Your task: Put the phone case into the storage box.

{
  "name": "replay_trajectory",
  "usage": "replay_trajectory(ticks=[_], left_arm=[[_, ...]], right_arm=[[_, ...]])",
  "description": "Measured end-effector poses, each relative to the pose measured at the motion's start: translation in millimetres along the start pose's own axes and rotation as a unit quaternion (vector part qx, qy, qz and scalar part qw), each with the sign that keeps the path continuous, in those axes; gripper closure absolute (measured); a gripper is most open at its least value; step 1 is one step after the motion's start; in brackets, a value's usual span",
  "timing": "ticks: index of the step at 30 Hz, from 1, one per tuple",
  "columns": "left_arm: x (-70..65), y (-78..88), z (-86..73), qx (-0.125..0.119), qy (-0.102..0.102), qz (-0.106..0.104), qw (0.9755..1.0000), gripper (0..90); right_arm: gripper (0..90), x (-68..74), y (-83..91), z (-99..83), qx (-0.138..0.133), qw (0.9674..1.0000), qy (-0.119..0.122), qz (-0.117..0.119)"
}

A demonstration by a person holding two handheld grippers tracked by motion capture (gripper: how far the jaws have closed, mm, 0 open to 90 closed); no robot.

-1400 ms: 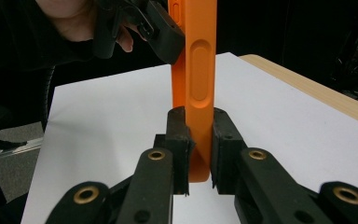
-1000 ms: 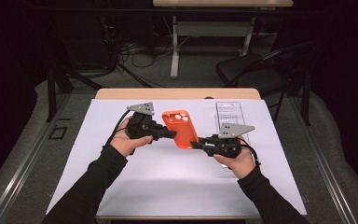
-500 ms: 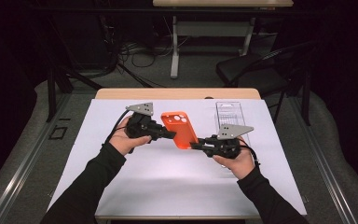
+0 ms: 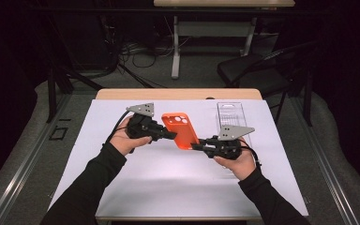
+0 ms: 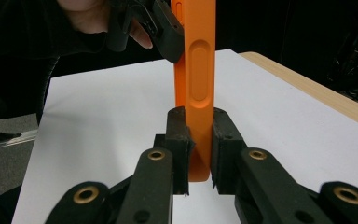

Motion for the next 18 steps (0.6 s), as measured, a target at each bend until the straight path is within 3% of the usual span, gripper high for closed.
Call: replay_trajectory(ticks=[18], left_arm=[[0.5,0.3,-0.5,0.003,0.001,0.001,1.0000,81.4]], right_arm=[[79.9,-0.3,-0.6,-0.8,0.003,1.0000,0.000,-0.003]])
Point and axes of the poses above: each handheld gripper's, and its own axes: y roughly backward along the jaws, z roughly out of its top, x roughly to its left, the point moved 10 cm from there along -y, roughly forward along the jaws, and after that the axes turned 5 degrees about -x, right-handed, at the moved point
